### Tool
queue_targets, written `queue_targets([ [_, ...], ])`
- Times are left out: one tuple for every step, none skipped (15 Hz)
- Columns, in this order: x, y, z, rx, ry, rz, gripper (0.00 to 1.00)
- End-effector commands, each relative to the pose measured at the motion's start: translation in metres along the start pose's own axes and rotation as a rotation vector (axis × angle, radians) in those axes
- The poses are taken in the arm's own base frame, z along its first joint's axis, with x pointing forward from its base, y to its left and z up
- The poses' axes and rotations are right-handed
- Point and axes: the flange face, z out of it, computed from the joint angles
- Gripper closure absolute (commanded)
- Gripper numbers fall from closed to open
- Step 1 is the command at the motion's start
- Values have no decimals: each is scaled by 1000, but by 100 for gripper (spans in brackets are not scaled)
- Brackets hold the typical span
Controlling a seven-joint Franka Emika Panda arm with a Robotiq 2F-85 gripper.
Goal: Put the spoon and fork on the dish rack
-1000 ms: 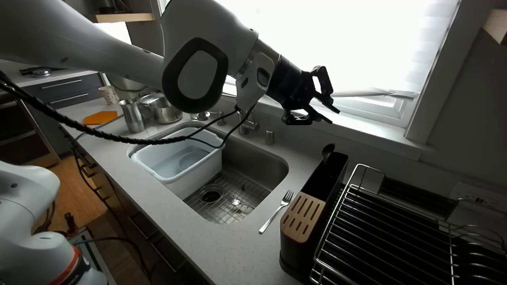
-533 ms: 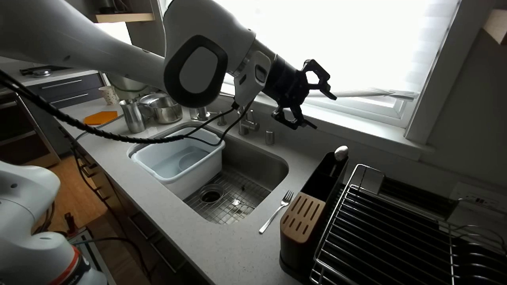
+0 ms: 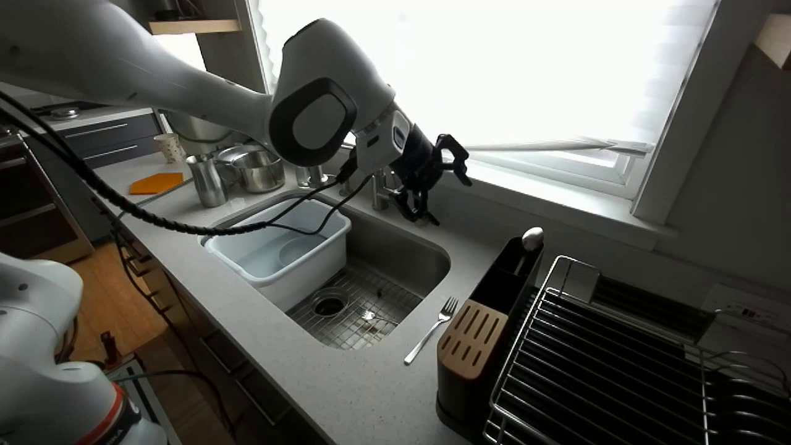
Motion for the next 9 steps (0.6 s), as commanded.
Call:
queue_targets([
  [-21,11,27,-119,-88,-144,0],
  [-24,13,36,-152,-104,-192,0],
  [-26,16,43,-186,-112,-238,0],
  [-26,20,53,-215,-118,-281,0],
  [-25,22,62,-243,-124,-321,0],
  [-23,23,70,-264,-125,-356,0],
  [-20,23,80,-279,-119,-383,0],
  [-19,24,88,-291,-126,-411,0],
  [-17,24,96,-307,-130,-440,0],
])
